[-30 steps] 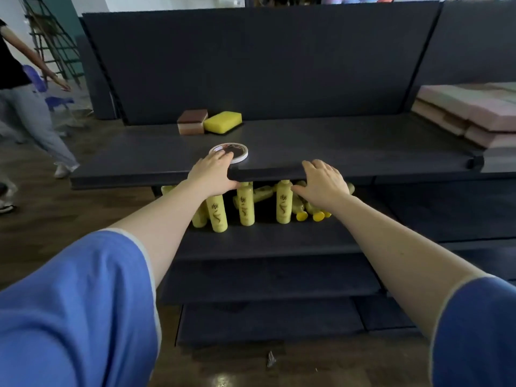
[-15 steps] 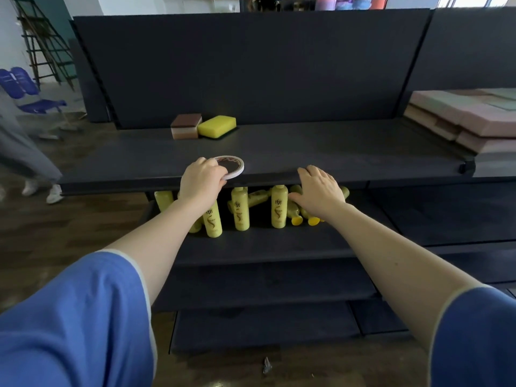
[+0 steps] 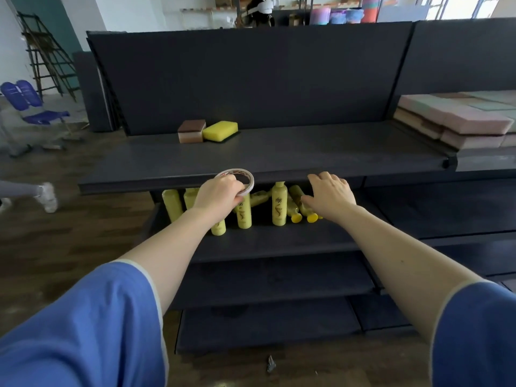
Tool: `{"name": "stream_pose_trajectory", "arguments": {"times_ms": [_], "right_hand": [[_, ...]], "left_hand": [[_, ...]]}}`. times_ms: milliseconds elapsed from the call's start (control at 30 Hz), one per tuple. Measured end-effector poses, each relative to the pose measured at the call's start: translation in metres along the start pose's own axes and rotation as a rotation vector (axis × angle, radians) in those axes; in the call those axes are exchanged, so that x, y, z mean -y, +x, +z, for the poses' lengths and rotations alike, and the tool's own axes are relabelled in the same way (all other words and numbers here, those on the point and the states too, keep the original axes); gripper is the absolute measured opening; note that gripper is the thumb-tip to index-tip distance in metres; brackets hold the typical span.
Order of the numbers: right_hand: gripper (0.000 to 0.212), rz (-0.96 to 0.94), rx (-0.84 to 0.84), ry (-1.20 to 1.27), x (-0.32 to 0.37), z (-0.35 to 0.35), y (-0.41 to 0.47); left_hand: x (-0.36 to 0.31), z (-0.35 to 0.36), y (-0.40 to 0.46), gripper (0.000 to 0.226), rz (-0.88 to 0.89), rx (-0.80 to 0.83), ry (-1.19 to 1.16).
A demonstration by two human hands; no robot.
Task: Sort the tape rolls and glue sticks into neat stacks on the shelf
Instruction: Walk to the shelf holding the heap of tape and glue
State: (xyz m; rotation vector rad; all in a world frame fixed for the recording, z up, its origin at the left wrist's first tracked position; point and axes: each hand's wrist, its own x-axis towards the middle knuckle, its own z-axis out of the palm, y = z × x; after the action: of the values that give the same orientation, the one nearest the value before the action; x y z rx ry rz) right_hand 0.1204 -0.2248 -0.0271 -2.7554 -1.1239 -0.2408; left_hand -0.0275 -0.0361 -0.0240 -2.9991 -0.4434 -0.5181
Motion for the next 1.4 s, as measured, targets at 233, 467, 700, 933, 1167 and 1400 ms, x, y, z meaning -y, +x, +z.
{"name": "stream_pose_trajectory", "arguments": {"times_ms": [233,467,700,933,1167,1400], "right_hand": [[0.035,0.139,-0.041,-0.019,-0.020,-0.010,-0.055],[0.034,0.342,-0.045,-0.082,-0.059,-0.024,-0.120],[0.032,0.538,-0.029,-0.121,-0.108,-0.029,-0.191],[0.032,0.732,0.009,-0.154,-0.176,-0.035,-0.268],[0.033,0.912,0.004,-0.146,-0.268,-0.044,-0.336],[0.036,1.035,0.006,-0.179,-0.356,-0.065,-0.394]], "left_hand": [[-0.039,-0.006,-0.010,0.023,0.117,0.053,-0.051],[-0.091,-0.005,-0.011,0.022,0.256,0.048,-0.086],[-0.167,0.004,-0.010,0.023,0.413,0.070,-0.157],[-0.270,0.016,-0.006,0.027,0.573,0.099,-0.185],[-0.391,0.029,0.000,0.028,0.725,0.131,-0.219],[-0.508,0.027,0.014,0.029,0.820,0.092,-0.267]]}}
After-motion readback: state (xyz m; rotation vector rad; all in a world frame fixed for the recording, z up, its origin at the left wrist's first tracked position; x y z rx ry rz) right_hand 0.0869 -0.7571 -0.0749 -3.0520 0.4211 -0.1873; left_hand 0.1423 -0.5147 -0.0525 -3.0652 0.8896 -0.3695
